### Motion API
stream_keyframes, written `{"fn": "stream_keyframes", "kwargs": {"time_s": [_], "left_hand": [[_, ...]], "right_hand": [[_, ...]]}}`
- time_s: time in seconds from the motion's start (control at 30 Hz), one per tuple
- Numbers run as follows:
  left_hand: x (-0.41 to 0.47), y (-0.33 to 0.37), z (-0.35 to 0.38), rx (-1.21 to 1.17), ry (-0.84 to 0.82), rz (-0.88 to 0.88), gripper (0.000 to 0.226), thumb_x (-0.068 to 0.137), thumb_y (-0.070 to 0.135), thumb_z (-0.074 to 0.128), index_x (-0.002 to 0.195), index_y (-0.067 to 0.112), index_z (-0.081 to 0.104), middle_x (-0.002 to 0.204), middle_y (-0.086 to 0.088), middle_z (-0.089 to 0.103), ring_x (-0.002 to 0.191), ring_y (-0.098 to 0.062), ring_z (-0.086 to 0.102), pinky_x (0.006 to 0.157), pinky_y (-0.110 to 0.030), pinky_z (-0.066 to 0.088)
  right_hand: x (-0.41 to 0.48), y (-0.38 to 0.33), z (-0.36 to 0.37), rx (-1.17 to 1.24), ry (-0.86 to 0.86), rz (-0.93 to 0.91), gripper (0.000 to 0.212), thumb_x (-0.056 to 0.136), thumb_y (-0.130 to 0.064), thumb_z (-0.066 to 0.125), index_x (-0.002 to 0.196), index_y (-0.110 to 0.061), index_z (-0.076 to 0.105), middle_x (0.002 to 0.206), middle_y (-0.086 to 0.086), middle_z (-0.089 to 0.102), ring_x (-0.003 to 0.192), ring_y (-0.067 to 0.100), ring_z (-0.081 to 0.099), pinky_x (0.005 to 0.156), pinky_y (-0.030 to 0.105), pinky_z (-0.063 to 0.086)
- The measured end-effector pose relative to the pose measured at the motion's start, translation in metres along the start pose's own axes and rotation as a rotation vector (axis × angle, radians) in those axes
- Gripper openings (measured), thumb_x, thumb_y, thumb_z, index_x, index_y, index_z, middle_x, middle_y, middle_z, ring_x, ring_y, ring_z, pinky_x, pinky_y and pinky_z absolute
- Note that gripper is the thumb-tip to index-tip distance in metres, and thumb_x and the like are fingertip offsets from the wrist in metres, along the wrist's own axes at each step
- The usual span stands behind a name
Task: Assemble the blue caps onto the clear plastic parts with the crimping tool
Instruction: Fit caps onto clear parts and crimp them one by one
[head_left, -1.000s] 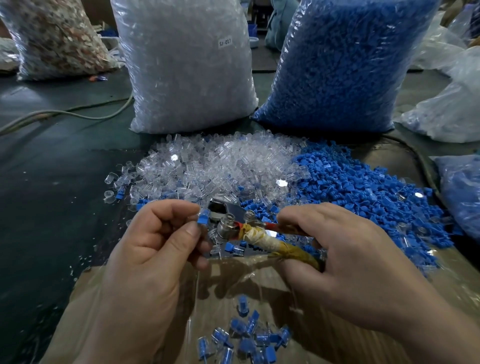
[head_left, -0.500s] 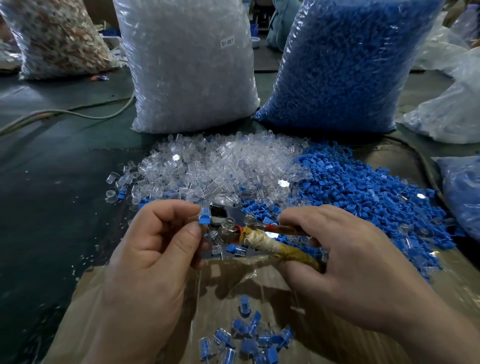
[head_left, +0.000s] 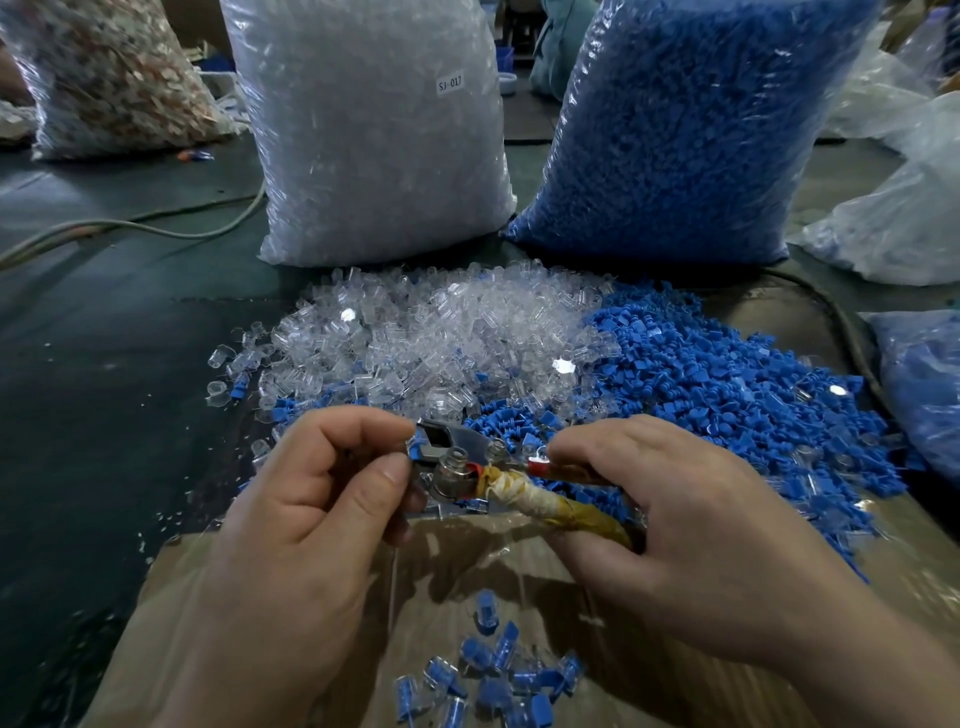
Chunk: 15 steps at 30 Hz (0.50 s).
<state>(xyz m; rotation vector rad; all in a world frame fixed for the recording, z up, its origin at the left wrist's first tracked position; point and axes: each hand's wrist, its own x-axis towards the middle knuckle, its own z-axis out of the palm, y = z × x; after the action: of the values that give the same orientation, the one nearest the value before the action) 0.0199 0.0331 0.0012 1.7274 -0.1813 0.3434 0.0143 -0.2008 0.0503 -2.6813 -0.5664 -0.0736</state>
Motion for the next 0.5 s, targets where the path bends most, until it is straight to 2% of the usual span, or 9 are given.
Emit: {"fn": "stream_keyframes", "kwargs": {"time_s": [0.13, 0.23, 0.37, 0.5], "left_hand": [[0.0009, 0.0041, 0.0015, -0.071, -0.034, -0.03, 0.017, 0.081, 0.033, 0.068, 0.097, 0.037, 0.07, 0.075, -0.005, 0.07, 0.061, -0.016, 0.066, 0.057, -0.022, 0.056], [0.0011, 0.0066, 0.002, -0.105, -0.04, -0.048, 0.021, 0.083, 0.021, 0.061, 0.094, 0.035, 0.071, 0.075, -0.008, 0.069, 0.06, -0.017, 0.065, 0.057, -0.021, 0.055], [0.0012, 0.0085, 0.0026, -0.092, -0.059, -0.058, 0.022, 0.083, 0.021, 0.059, 0.092, 0.038, 0.07, 0.077, -0.008, 0.07, 0.062, -0.017, 0.066, 0.058, -0.02, 0.055], [0.0006, 0.009, 0.0035, -0.044, -0.038, -0.055, 0.021, 0.083, 0.024, 0.061, 0.093, 0.04, 0.07, 0.078, -0.004, 0.071, 0.065, -0.015, 0.067, 0.059, -0.02, 0.055]], "right_hand": [[0.0001, -0.0001, -0.0011, 0.011, 0.002, 0.0, 0.058, 0.075, -0.068, 0.041, 0.127, -0.043, 0.051, 0.105, -0.038, 0.05, 0.11, -0.014, 0.041, 0.08, 0.005, 0.034], [-0.0004, 0.0023, -0.0013, 0.021, 0.001, -0.007, 0.059, 0.075, -0.068, 0.042, 0.129, -0.045, 0.049, 0.105, -0.044, 0.044, 0.114, -0.017, 0.037, 0.083, 0.002, 0.032], [-0.0006, 0.0042, -0.0016, 0.032, -0.011, -0.011, 0.056, 0.076, -0.067, 0.044, 0.128, -0.049, 0.042, 0.11, -0.046, 0.042, 0.116, -0.019, 0.034, 0.086, -0.001, 0.03], [-0.0007, 0.0037, -0.001, 0.01, -0.011, -0.01, 0.057, 0.075, -0.069, 0.042, 0.129, -0.05, 0.041, 0.109, -0.045, 0.042, 0.116, -0.018, 0.034, 0.083, 0.001, 0.031]]}}
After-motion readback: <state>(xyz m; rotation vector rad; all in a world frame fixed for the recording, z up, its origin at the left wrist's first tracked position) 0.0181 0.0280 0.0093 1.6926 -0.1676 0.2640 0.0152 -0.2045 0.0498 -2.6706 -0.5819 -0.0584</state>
